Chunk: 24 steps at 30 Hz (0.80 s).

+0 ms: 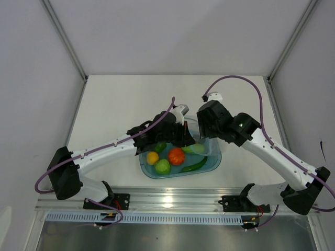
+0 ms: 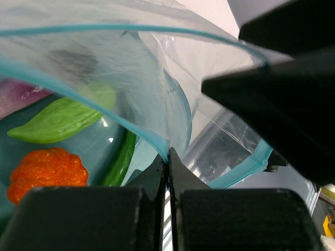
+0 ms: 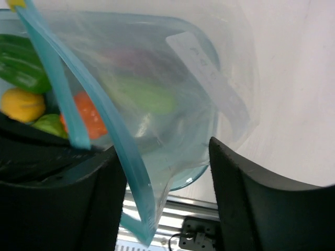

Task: Place the food in the zip-top bag and seal the zipper
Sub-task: Open the zipper of the food storage bag.

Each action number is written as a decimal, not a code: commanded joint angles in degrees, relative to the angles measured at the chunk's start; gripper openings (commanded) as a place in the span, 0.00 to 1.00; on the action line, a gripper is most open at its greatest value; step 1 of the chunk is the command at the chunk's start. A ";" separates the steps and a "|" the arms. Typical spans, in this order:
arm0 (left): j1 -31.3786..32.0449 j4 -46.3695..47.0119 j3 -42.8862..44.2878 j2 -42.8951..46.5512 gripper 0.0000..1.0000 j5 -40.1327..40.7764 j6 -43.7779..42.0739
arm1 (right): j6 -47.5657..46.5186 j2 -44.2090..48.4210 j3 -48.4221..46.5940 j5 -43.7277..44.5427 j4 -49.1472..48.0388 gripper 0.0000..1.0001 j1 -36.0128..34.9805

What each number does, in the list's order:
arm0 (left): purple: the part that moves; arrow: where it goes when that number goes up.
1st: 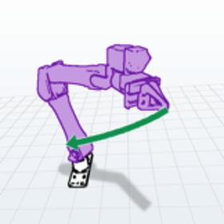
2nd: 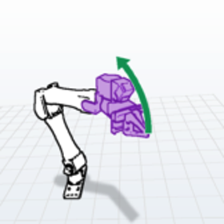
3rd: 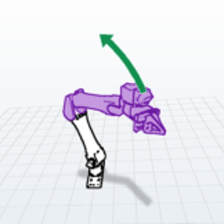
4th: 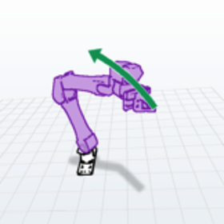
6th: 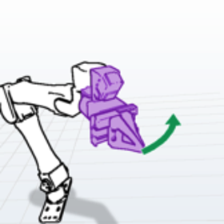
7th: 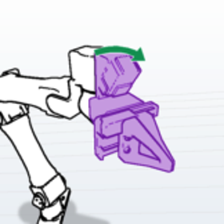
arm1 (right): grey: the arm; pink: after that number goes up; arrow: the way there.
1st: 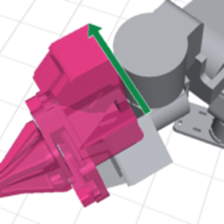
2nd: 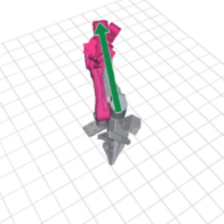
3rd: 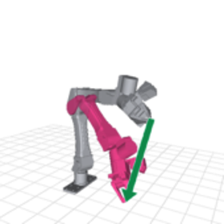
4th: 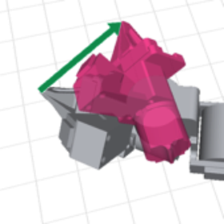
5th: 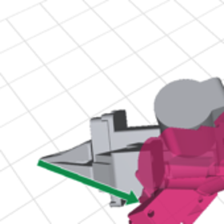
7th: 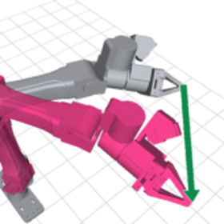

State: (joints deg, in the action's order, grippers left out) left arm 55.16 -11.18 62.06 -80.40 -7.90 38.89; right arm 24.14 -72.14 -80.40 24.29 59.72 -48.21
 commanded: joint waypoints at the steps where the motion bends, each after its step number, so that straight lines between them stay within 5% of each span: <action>1: 0.48 0.72 1.05 1.65 0.01 -2.20 -2.15 | -2.87 -0.98 -2.83 3.83 0.92 0.59 2.41; 5: 0.48 1.51 0.69 2.00 0.01 -4.58 -3.21 | -4.01 -0.47 -2.13 2.34 0.92 0.43 6.71; 10: 0.48 1.60 0.16 1.83 0.01 -5.11 -3.91 | -2.79 3.05 -0.20 3.13 1.53 0.00 8.92; 20: 0.48 -0.33 4.29 -2.48 0.01 -8.27 -4.79 | 4.59 10.00 2.62 3.66 5.49 0.01 9.62; 22: 0.48 -0.69 4.99 -3.09 0.01 -8.18 -5.14 | 5.38 9.83 3.32 1.56 6.01 0.09 9.71; 24: 0.48 -0.08 5.35 -3.44 0.01 -7.92 -5.32 | 8.10 8.95 3.76 2.85 7.94 0.01 9.71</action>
State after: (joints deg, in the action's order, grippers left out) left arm 55.27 -11.49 64.38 -83.33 -14.59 35.44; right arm 27.55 -62.78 -77.49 26.02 64.77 -38.76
